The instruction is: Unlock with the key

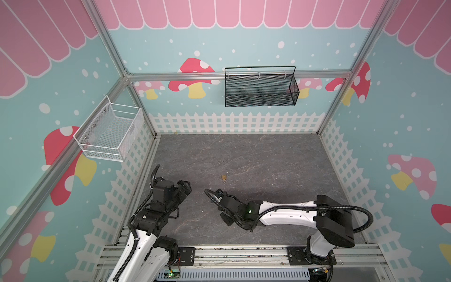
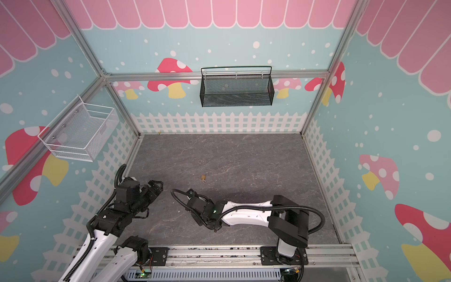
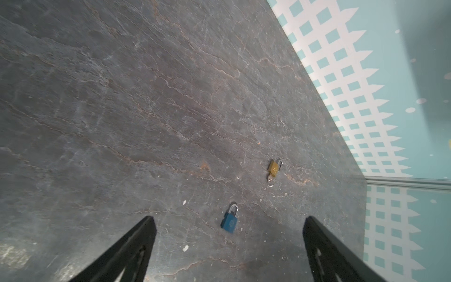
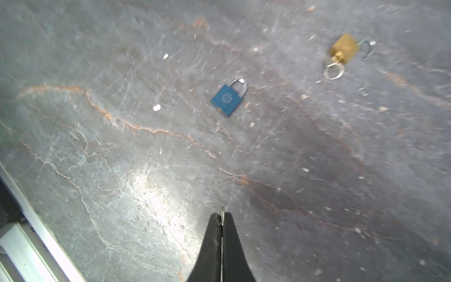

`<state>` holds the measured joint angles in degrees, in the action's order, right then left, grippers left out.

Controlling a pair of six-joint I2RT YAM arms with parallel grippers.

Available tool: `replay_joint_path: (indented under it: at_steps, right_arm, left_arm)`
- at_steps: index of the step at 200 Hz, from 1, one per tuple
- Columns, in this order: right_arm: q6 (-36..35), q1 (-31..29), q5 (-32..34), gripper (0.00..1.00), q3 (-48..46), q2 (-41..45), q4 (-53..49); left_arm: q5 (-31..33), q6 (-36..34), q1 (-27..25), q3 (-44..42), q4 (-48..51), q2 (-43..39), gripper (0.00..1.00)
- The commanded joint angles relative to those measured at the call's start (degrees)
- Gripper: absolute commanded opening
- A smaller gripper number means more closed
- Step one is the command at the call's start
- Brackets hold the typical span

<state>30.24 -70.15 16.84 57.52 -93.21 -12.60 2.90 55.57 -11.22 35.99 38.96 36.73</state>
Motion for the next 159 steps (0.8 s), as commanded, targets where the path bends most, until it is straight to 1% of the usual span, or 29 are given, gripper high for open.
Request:
replay_joint_path:
  at_steps: [1,16,32,54,75,86,110,159]
  right_arm:
    - [-1.1,2.5,1.3,0.0,-3.6,5.1,3.8]
    - [-1.5,4.9,-0.2,0.0,-6.1,8.9,5.7]
    - [-2.5,7.5,-1.9,0.0,-8.7,12.9,7.5]
    - [-3.3,11.2,-3.2,0.0,-11.6,17.5,9.1]
    - [-4.1,13.5,-3.4,0.0,-13.7,21.7,10.6]
    - [-4.5,14.2,-3.4,0.0,-14.5,23.7,11.9]
    - [-5.7,15.1,-4.3,0.0,-13.6,26.2,13.2]
    - [-6.4,15.1,-7.5,0.0,-13.2,28.7,20.1]
  left_arm:
    - [-4.4,4.1,0.3,2.4,-2.7,1.2,0.91]
    - [-6.2,5.3,-0.3,3.1,-4.6,2.5,0.9]
    - [-6.3,6.2,-2.0,4.1,-6.3,4.2,0.89]
    - [-4.1,7.6,-7.1,5.1,-9.3,6.7,0.88]
    - [-2.4,9.0,-12.0,6.0,-13.3,9.9,0.88]
    - [-1.8,9.6,-15.4,6.7,-15.3,12.1,0.88]
    - [-1.0,10.2,-19.9,8.7,-19.3,16.8,0.88]
    - [-1.8,10.2,-26.6,11.8,-28.8,23.5,0.87]
